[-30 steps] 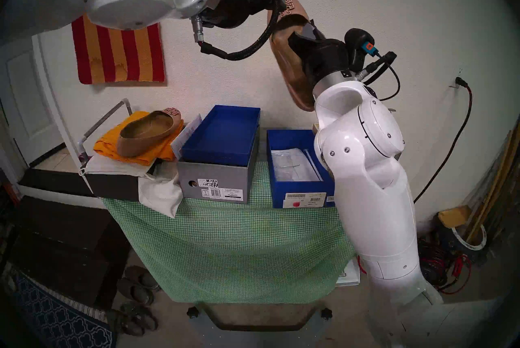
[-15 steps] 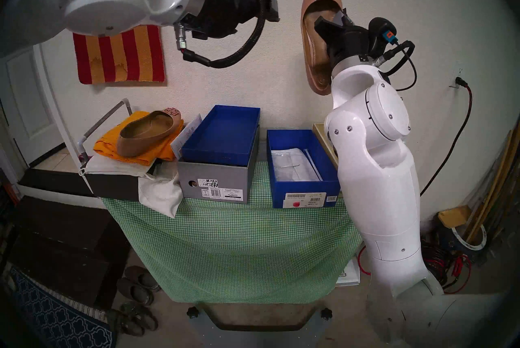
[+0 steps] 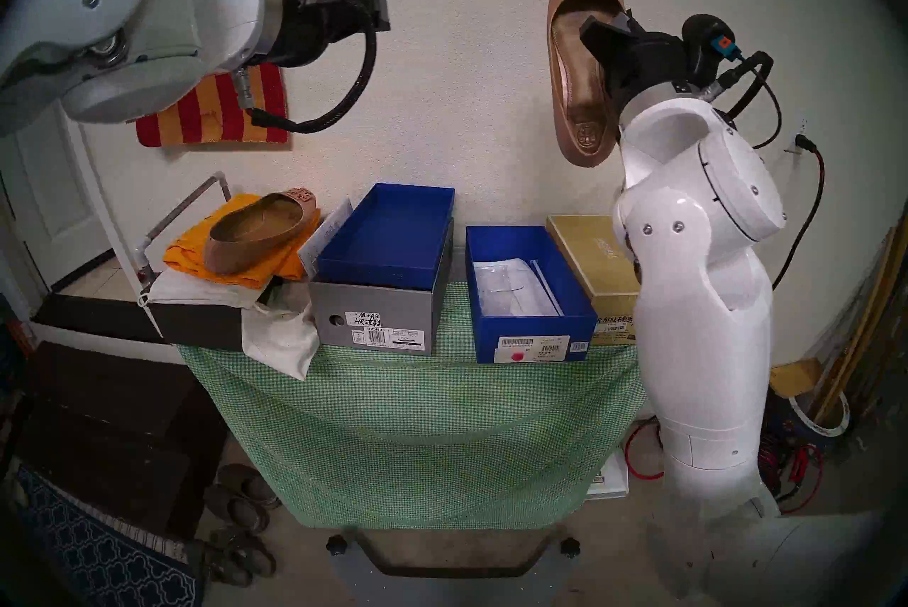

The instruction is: Put shoes into shoe box

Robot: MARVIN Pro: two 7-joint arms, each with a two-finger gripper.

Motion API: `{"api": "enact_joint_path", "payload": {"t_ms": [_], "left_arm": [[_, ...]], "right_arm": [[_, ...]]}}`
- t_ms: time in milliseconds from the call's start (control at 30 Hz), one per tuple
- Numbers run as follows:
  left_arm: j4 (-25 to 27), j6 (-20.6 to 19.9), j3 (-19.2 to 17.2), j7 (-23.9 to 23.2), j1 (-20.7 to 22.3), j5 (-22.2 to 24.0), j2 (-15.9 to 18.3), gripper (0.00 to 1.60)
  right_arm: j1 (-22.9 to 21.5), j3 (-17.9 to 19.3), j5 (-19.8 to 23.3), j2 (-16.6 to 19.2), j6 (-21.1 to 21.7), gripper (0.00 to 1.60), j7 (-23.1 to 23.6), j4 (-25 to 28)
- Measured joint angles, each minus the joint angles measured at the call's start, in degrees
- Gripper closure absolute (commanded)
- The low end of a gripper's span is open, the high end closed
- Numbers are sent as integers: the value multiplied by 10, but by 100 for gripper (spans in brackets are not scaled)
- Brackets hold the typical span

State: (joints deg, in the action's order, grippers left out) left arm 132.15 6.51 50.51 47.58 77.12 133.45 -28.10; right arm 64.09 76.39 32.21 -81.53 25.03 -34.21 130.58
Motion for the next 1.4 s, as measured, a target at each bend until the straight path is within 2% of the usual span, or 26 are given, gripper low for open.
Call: {"api": "enact_joint_path", "payload": {"t_ms": [267, 300, 567, 933, 1067, 1400], "left_arm": [[20, 3, 33, 29, 25, -47, 42, 0], [26, 3, 40, 33, 31, -60, 53, 0], [41, -2, 61, 39, 51, -100, 83, 0], [51, -32, 89, 37, 75, -132, 119, 0], [52, -50, 117, 47, 98, -143, 148, 0], [55, -72, 159, 54, 146, -153, 185, 0]], "right_arm": [[51, 18, 42, 20, 77, 160, -31, 53], [69, 21, 58, 25, 98, 160, -38, 69], [123, 39, 108, 35, 131, 160, -33, 86], [162, 52, 139, 45, 137, 160, -1, 88], [170, 52, 143, 43, 132, 160, 2, 89], [196, 8, 119, 20, 74, 160, -19, 87]]}}
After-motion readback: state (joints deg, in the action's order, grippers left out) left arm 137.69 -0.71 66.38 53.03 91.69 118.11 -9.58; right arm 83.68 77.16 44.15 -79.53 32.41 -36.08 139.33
